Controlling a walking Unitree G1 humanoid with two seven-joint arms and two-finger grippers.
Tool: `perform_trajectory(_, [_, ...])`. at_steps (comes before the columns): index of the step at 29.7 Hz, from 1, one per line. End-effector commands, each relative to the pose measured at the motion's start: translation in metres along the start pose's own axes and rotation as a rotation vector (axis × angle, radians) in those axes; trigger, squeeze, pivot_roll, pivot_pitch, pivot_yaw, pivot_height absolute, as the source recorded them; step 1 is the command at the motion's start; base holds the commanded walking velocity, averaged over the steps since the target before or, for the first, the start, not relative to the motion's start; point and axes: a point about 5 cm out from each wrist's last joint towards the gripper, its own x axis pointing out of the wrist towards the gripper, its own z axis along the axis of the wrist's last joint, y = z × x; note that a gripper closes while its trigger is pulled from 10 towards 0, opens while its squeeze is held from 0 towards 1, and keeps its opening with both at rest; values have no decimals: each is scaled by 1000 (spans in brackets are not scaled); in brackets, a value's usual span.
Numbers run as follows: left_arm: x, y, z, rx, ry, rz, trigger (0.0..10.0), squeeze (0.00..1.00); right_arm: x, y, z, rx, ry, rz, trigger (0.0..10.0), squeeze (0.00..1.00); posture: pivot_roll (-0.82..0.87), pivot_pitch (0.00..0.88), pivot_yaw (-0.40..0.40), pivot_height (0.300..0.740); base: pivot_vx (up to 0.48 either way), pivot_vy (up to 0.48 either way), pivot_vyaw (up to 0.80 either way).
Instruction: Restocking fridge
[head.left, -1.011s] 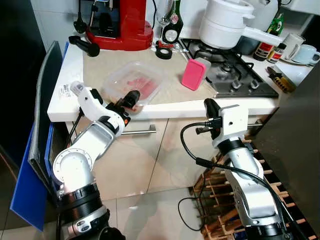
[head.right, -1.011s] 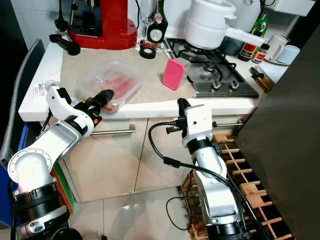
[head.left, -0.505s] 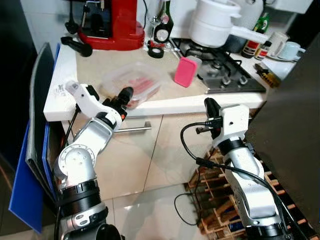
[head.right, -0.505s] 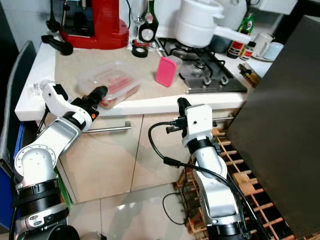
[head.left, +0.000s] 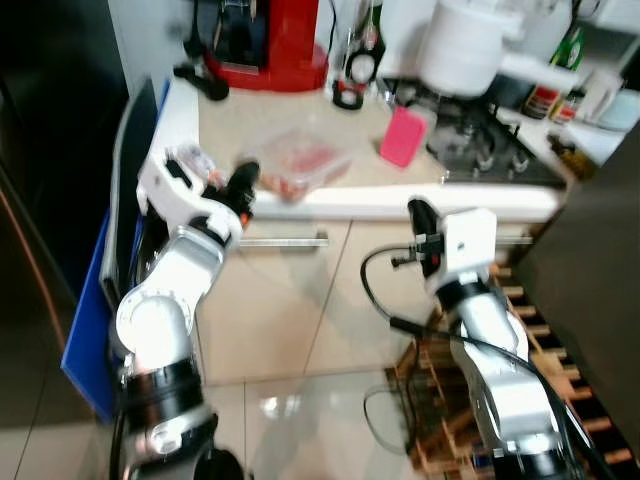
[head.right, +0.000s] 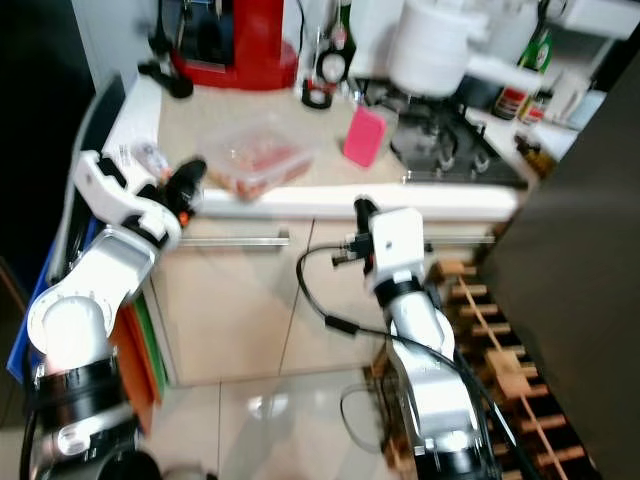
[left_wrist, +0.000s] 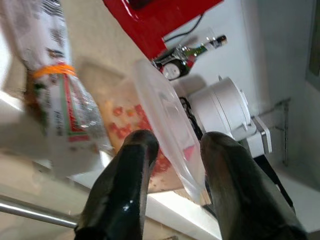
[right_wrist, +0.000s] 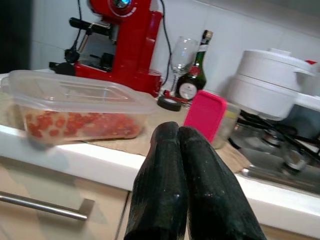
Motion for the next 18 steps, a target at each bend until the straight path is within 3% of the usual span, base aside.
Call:
perform_trajectory(1, [1,-10,-4,110,22,-29,1765,0,0,-6,1,-8,4,-15,10000,0,102,0,-125,740,0,0,0])
perform_trajectory(2, [0,-12,-3,188,20,-29,8588,0,1,-6,1,-7,2,-17,10000,0,102,0,-125,740,0,0,0])
perform_trajectory(3, [0,-12,-3,188,20,-29,8588,0,1,-6,1,-7,2,-17,10000,0,102,0,-125,740,0,0,0])
perform_trajectory(4, [-2,-18,2,368,-14,-47,10000,0,1,-7,2,-6,0,-19,10000,0,102,0,-124,740,0,0,0])
perform_trajectory(7, [-9,-29,13,712,-101,-78,10000,0,2,-9,1,4,3,-33,10000,0,107,0,-119,740,0,0,0])
perform_trajectory(10, [-21,-33,28,839,-191,-64,10000,0,2,-14,-2,26,22,-62,10000,0,111,0,-116,740,0,0,0])
perform_trajectory(12, [-36,-31,40,968,-269,-55,10000,0,2,-18,-3,26,28,-79,10000,0,125,0,-116,740,0,0,0])
perform_trajectory(15, [-46,-27,42,1006,-287,-57,10000,0,3,-19,-4,22,28,-80,10000,0,138,0,-121,740,0,0,0])
perform_trajectory(18, [-48,-13,40,945,-244,18,10000,0,7,-15,-5,22,25,-60,10000,0,161,0,-130,740,0,0,0])
